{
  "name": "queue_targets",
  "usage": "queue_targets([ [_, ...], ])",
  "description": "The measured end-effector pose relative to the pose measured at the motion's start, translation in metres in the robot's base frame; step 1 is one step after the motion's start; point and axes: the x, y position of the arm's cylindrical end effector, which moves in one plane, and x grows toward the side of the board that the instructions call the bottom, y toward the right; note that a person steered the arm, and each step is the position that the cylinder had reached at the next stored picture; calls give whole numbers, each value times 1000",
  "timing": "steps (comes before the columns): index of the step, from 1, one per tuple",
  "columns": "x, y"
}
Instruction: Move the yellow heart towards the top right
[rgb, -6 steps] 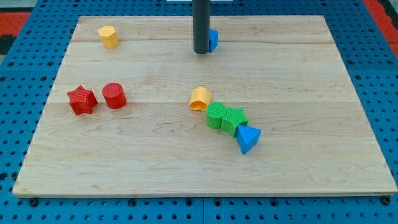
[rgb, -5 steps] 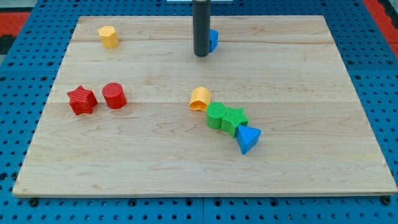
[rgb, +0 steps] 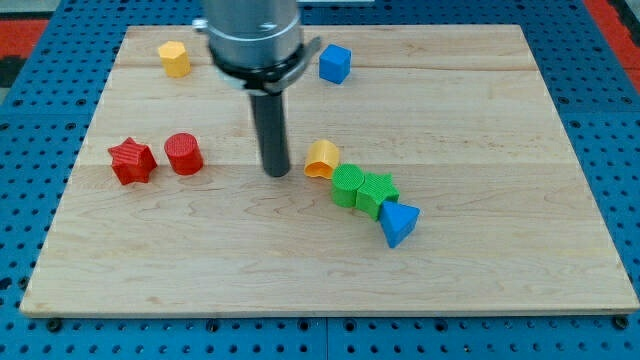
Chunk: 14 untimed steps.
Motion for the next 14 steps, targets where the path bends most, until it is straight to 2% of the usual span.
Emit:
queue_targets([
  [1,-22,76],
  [2,-4,114],
  [3,26,122],
  [4,8,180],
  [6,-86,242],
  [7,-71,240],
  [8,-49,188],
  [10,-113,209],
  [11,-126,209],
  [13,-102,226],
  [14,-139,231],
])
